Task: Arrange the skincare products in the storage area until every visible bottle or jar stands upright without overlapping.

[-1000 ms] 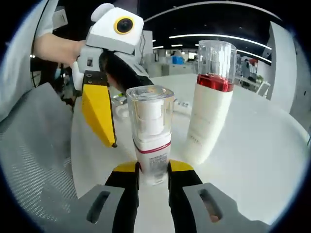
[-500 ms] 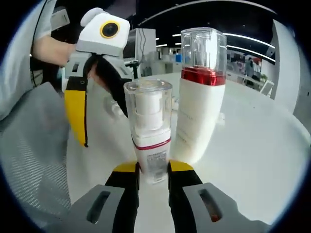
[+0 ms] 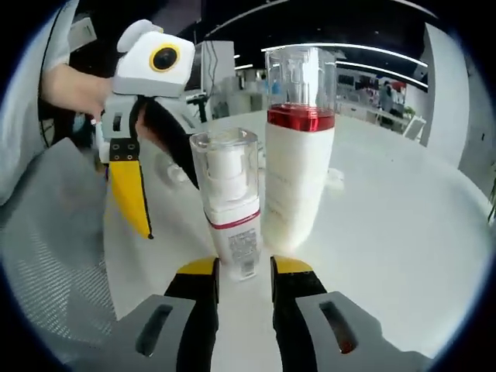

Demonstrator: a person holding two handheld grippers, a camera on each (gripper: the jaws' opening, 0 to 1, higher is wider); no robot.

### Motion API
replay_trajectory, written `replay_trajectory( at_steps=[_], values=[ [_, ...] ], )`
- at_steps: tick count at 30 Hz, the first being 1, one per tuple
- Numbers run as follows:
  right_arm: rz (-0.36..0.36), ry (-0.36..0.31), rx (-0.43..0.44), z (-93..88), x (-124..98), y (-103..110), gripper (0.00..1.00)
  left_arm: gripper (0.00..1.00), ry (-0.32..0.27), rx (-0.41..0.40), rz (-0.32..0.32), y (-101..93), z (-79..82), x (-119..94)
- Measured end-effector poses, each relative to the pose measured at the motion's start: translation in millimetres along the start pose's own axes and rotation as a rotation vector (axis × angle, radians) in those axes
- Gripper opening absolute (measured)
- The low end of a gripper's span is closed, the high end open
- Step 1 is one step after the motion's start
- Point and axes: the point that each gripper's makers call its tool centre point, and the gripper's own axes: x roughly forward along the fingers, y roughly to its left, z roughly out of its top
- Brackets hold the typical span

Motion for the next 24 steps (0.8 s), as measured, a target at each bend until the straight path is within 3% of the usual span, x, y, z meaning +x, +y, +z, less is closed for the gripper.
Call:
replay_trajectory(
  at_steps=[3,9,24],
  values=[
    [-0.023,0.027,0.018,-7.0,-3,2,0.19,0.28,0.007,0.003,0.017,2.2,-0.1,1],
    [-0.042,0.029,0.035,-10.2,-1,7,0.17,0.25,0.018,0.016,0.030,5.4,-3.0,5],
    [-0.070,0.024,0.020,-1.2,10,-11,0.16,0.23,-0.009,0.006,0.051,16.3,3.6,7]
  ],
)
